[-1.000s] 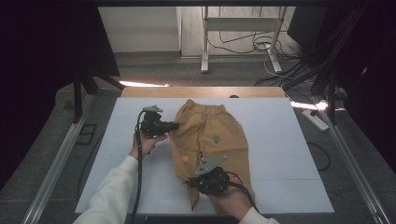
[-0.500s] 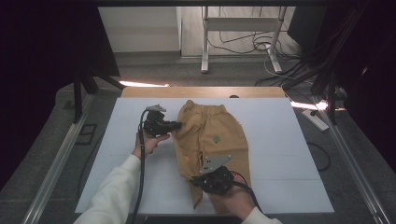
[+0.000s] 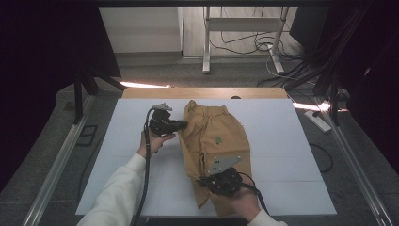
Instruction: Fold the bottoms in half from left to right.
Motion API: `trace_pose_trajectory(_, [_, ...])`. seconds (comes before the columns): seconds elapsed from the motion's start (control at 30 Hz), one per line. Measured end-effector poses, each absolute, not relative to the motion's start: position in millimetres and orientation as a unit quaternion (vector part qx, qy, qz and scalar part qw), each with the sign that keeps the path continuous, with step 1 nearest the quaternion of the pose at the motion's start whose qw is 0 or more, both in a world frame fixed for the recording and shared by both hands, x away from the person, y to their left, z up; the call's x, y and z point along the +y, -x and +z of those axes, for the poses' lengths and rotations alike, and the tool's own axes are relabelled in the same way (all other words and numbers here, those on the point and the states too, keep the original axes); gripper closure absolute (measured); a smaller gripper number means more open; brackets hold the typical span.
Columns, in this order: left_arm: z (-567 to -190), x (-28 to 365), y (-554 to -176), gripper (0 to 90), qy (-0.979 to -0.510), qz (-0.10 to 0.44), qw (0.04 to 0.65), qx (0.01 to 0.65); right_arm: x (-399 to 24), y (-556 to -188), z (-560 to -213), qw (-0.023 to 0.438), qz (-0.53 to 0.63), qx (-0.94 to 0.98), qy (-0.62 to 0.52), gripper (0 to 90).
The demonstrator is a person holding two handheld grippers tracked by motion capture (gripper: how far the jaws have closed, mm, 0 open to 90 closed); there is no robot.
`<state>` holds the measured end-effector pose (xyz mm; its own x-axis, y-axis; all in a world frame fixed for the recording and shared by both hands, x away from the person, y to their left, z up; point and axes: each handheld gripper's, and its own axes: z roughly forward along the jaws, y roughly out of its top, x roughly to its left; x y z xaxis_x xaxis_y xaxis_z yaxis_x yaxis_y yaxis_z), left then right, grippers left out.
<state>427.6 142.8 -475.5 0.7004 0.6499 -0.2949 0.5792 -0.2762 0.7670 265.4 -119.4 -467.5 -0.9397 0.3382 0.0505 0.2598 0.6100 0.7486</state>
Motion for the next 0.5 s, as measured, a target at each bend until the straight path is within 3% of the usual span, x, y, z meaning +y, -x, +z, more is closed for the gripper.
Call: trace_pose_trajectory(0.5, [-470,119,-433,83.7,-0.804,0.036,0.457,0.378,-144,-265,-462,0.056,0.419,0.886,-0.188,86.5])
